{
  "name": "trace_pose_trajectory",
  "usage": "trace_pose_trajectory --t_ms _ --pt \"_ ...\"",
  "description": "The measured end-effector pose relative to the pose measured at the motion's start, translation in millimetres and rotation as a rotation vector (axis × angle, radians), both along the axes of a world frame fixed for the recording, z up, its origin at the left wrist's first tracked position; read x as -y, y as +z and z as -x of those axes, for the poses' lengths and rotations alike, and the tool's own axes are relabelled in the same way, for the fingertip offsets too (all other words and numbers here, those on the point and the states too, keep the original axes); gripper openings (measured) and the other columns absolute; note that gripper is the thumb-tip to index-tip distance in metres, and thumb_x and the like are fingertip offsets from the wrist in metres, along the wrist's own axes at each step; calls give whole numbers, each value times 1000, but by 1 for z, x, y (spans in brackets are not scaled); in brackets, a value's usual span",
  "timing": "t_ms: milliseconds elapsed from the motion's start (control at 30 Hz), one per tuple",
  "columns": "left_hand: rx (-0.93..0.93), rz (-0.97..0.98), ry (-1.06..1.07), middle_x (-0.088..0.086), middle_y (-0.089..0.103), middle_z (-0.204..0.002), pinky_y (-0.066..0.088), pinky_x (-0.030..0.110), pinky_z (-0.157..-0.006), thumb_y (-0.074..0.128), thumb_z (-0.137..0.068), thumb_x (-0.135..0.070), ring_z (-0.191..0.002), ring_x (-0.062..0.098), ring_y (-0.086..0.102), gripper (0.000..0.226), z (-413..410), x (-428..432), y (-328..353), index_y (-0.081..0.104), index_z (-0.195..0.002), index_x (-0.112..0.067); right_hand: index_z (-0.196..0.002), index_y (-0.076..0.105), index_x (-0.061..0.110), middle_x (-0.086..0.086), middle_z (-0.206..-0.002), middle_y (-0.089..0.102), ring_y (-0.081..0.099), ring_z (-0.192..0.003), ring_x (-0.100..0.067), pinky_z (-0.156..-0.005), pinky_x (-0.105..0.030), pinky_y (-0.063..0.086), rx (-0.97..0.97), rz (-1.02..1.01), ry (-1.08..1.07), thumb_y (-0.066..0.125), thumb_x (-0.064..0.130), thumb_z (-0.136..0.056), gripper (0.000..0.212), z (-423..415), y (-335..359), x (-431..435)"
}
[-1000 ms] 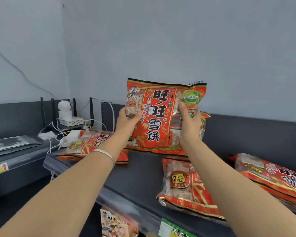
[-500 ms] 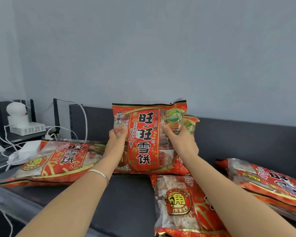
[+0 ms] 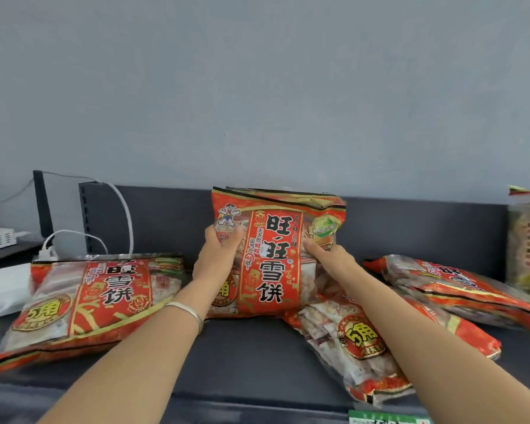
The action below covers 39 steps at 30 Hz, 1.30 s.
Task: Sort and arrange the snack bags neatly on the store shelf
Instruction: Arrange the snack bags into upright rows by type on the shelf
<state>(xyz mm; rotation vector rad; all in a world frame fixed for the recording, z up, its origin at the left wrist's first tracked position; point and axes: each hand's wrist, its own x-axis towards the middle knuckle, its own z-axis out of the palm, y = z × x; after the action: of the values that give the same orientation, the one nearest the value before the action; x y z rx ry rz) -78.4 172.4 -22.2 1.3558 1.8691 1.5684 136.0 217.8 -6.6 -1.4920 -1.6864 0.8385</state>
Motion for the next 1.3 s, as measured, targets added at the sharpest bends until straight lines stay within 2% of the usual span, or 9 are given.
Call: trace_pose_trajectory --t_ms 200,367,533,767,900,1000,1100,1233,1300 --pt "-139 33 -6 0 54 -132 43 47 -96 28 -88 -69 -114 27 56 67 -6 2 -7 22 -141 -28 -112 59 9 -10 -110 67 63 -96 -26 -87 -37 52 134 -4 -31 43 58 -94 55 -12 4 3" --pt "-150 -32 55 1 45 -142 43 50 -96 27 -94 -58 -119 29 53 59 -8 2 -16 19 -143 -25 -146 30 19 -12 -126 60 59 -111 -34 -90 -40 49 381 -157 -81 28 65 -94 70 -1 0 -5" --pt "-102 -103 105 2 39 -146 42 47 -92 22 -95 -56 -118 31 53 58 -16 -8 -15 19 -143 -24 -142 24 17 -14 -130 48 55 -112 -39 -87 -47 49 443 -263 -171 27 66 -92 71 3 1 -13" --pt "-142 41 244 7 23 -153 28 56 -104 17 -95 -59 -131 36 37 62 -22 -16 -3 7 -149 -30 -152 -1 23 -15 -155 22 31 -138 -38 -111 -53 30 -195 17 -38 65 56 -81 102 0 1 -30" --pt "-600 -109 242 2 4 -157 15 60 -110 31 -89 -64 -144 27 9 73 -38 -9 12 0 -149 -36 -150 3 25 -6 -149 39 47 -128 -31 -103 -48 39 -399 137 107 68 50 -81 98 1 0 -35" --pt "-974 12 97 -5 -10 -158 0 67 -108 27 -83 -75 -146 22 -12 76 -43 -11 6 -5 -146 -46 -144 15 31 -6 -135 53 58 -114 -30 -98 -52 47 -477 168 117 73 60 -71 98 12 -3 -39" --pt "-989 56 49 -6 -13 -158 -2 67 -108 28 -81 -77 -145 19 -16 79 -27 -16 10 -5 -146 -46 -144 12 38 -5 -129 57 62 -109 -30 -95 -57 48 -507 134 135 72 63 -68 100 22 -5 -42" --pt "-1053 43 54 -3 -9 -159 -2 60 -114 34 -82 -73 -146 20 -10 82 -5 -21 22 -5 -148 -42 -145 -18 44 -3 -137 54 61 -114 -30 -97 -59 46 -384 235 332 83 69 -42 146 27 -3 -34" --pt "-1096 39 101 -1 -4 -159 -1 59 -114 34 -84 -71 -147 22 -8 81 -1 -21 20 -4 -148 -40 -145 -21 43 -1 -138 52 57 -119 -28 -102 -59 42 -318 273 415 87 61 -47 147 25 -1 -28"
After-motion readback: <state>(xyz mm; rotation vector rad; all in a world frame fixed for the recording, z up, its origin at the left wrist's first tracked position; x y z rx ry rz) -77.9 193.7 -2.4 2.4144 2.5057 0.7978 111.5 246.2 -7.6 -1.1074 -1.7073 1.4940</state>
